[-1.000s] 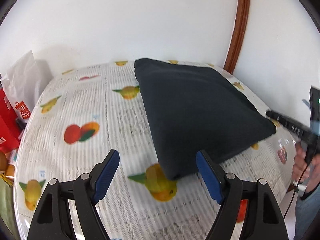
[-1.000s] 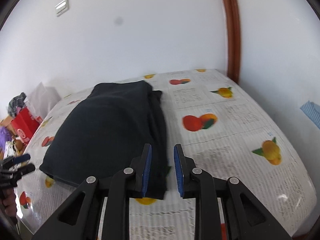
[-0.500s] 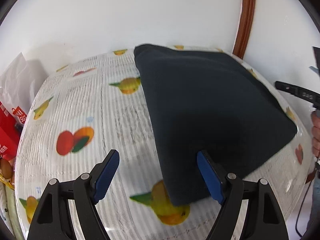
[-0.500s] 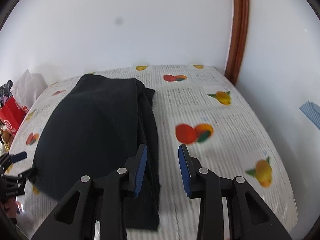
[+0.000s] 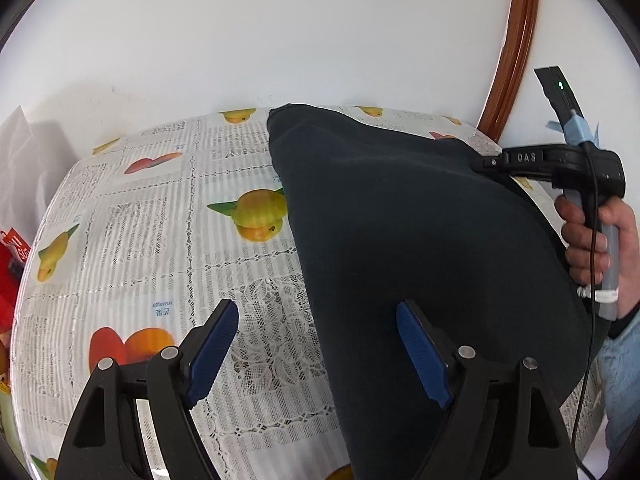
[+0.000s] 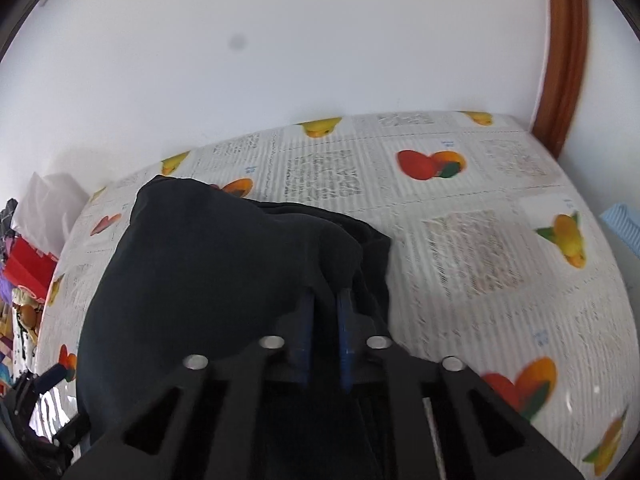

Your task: Fold small clothes

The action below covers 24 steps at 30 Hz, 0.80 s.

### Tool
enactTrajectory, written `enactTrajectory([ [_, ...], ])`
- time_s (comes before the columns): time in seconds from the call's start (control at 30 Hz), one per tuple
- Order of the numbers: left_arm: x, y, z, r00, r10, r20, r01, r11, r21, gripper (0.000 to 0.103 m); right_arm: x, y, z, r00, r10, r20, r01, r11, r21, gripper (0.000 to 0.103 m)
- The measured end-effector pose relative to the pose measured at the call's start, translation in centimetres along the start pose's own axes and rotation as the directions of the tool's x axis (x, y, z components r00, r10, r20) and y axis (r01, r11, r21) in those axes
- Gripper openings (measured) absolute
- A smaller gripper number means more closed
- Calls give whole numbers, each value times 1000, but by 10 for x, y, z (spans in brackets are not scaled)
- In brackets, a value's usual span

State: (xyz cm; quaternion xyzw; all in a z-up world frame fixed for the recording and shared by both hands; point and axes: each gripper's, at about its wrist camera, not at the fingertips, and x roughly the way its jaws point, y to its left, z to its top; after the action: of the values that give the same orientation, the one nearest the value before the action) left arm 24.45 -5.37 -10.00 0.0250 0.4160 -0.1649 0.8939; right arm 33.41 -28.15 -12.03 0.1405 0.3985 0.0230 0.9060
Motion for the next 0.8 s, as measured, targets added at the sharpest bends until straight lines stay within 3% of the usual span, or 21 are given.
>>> enactTrajectory([
  [0.17,6,1,2,999,-23,-28,23,1000,-6,81,-13,-2,19,988,99,119,-97,995,-26,8],
  [0.23,6,1,2,999,-25,-30,25,1000,-2,81,-5,-2,19,991,93,92,-90,995,-34,9],
  [0.3,4,0,1,999,-21,-27,20,1000,-1,81,5,-3,15,999,37,35,-35,998,-58,13],
  [0.47,-2,-2,-3,1000,-7,-16,7,1000,4,81,-34,-24,-10,996,-1,88,4,999,-43,26],
  [0.57,-8,-2,-6,1000,-18,-20,18,1000,-7,78,-54,-34,-28,996,22,82,-18,999,-44,26],
  [0.7,-14,-5,-13,1000,-15,-25,14,1000,-16,78,-64,-33,-55,993,113,45,-109,992,-66,26],
  [0.77,-17,-7,-16,1000,-7,-29,6,1000,-19,78,-58,-26,-63,992,126,8,-125,987,-104,23],
  [0.8,-18,-7,-17,1000,-4,-31,3,1000,-20,78,-55,-25,-67,993,114,9,-113,987,-117,9],
])
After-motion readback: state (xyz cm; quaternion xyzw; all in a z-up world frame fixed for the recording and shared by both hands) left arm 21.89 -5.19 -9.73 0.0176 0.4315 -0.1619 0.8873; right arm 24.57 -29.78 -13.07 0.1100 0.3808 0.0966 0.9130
